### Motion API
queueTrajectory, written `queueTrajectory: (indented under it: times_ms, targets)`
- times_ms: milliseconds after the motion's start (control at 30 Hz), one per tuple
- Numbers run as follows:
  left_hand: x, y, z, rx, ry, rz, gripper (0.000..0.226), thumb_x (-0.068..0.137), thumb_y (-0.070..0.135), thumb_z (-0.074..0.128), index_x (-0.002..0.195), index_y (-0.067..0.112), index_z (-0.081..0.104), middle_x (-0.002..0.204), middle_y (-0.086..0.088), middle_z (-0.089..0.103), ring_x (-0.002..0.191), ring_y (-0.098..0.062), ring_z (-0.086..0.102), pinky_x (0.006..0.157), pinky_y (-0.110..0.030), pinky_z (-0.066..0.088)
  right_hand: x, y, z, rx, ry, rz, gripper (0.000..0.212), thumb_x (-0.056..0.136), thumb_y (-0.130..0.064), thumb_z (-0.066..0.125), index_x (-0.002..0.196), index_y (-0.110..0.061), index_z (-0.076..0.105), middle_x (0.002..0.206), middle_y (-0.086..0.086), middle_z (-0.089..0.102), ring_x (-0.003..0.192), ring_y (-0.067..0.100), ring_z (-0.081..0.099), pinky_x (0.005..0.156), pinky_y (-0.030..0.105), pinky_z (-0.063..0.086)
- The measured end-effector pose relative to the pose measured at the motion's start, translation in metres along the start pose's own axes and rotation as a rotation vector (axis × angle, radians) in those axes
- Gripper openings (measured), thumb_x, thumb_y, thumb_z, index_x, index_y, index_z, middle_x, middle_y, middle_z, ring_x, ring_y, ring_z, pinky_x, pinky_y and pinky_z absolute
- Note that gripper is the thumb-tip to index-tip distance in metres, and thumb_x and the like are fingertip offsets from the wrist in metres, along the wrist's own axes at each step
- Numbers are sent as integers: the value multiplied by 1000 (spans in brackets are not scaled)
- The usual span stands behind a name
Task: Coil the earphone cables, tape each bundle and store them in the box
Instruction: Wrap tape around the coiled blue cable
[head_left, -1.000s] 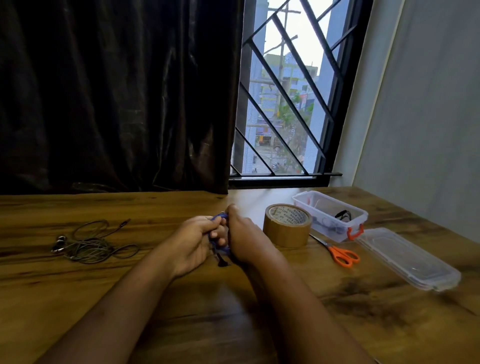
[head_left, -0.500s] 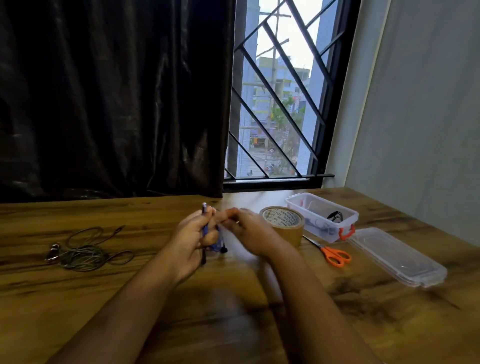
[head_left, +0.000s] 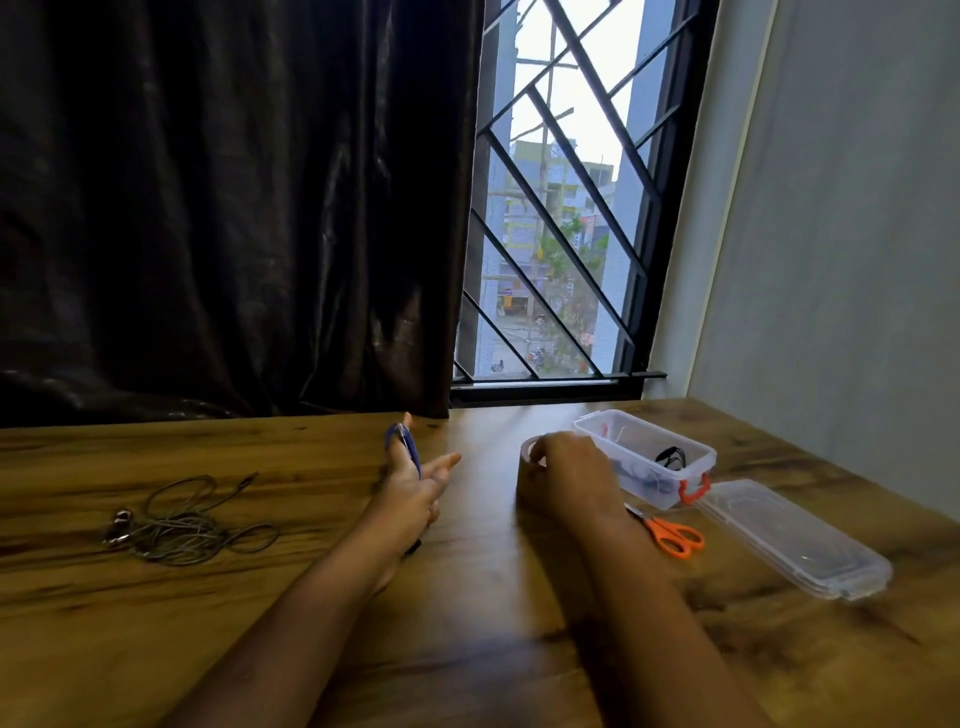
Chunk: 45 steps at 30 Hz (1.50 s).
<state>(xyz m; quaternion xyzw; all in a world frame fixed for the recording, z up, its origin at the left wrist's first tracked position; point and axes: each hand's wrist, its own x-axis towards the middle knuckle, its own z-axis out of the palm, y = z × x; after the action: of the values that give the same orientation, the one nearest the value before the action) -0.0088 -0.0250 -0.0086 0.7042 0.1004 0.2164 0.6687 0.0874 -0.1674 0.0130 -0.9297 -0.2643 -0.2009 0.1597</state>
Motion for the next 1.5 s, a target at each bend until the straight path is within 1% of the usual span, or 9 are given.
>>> queueTrajectory:
  times_ms: [167,233,300,433,500,667,1100,1333,1500]
  targets:
    - [0,-7,3,86,-46,15,80,96,-6,40,146,39,-4,130,-10,57,51,-11,50,44,-14,39,-4,-6,-2,-118,48,-53,16,83,-17,58,97,-18,66,95,3,70,87,25,64,82,33,46]
    - [-1,-9,3,110,-39,46,83,95,-4,43,146,39,-7,131,-5,56,104,-34,61,81,-30,49,-5,-5,-4,-64,62,-61,19,84,-18,57,101,-20,66,99,4,70,92,25,64,88,34,45]
    - [-1,-10,2,159,-33,96,86,94,-2,48,145,39,-8,127,4,56,126,-31,48,103,-34,36,-5,-5,-7,72,85,-37,20,89,-19,54,104,-22,66,100,4,71,96,25,64,90,34,43]
    - [-5,-5,6,172,-17,191,98,88,5,62,139,49,-9,134,5,54,106,-17,59,93,-29,43,-4,-11,-7,325,212,-25,16,88,-16,54,94,-23,67,96,4,71,90,27,64,85,38,47]
    - [-8,-5,11,158,-10,213,105,82,9,70,139,51,-9,131,10,54,113,-35,58,89,-33,49,-4,-14,-2,417,249,-80,18,85,-10,56,89,-24,67,97,1,68,85,25,64,80,38,49]
    - [-12,-5,21,266,51,306,122,69,27,82,141,50,-14,115,36,47,124,-14,51,104,-45,42,-4,-18,2,595,347,-143,16,87,-11,60,84,-25,68,92,-8,62,75,8,57,70,26,47]
    - [-4,-14,13,311,142,288,120,68,29,82,115,78,-17,131,12,57,129,-21,48,103,-51,41,-6,-24,-1,908,126,-277,22,88,-6,60,80,-26,64,79,-14,65,84,-2,60,69,7,41]
    - [-7,-23,14,355,89,178,119,75,21,78,141,47,-19,123,3,64,121,-18,55,99,-48,46,-5,-28,-3,1176,102,-205,26,90,-11,62,79,-35,65,80,-13,69,81,6,65,74,30,53]
    - [-7,-17,20,296,51,145,97,86,21,67,147,37,-6,115,2,67,106,-11,61,84,-24,50,-4,-21,-4,1280,61,-142,25,87,2,62,84,-22,68,77,-9,71,77,4,66,70,18,52]
